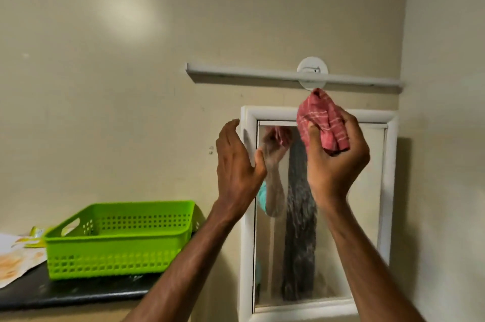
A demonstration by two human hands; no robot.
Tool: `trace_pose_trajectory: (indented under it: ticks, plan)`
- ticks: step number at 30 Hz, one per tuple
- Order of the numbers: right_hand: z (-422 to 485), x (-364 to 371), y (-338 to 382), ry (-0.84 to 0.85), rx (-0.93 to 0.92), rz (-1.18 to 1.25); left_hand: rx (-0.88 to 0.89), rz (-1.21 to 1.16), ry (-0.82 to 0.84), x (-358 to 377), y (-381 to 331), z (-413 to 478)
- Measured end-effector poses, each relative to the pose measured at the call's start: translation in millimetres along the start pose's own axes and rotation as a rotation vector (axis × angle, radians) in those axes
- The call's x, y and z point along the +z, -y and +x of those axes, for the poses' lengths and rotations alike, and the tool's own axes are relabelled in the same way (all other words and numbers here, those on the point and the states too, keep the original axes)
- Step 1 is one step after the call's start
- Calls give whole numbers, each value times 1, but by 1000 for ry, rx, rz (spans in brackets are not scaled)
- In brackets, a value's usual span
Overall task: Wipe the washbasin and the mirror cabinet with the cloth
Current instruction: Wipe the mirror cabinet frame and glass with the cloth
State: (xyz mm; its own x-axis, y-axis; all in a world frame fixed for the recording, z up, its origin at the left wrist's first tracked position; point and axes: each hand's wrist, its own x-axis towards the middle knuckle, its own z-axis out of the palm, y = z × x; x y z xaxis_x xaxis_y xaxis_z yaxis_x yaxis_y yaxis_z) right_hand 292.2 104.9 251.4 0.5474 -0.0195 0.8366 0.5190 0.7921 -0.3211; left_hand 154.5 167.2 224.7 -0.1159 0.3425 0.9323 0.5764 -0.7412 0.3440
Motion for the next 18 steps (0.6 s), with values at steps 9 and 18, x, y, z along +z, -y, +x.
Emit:
trace_pose_trajectory:
  ticks: [9,18]
  plan:
    - [28,82,-67,358,-498,-352,-26,33,9,26,24,4]
    - [-23,79,-75,549,-510,-582,-44,-293,65,-1,45,23]
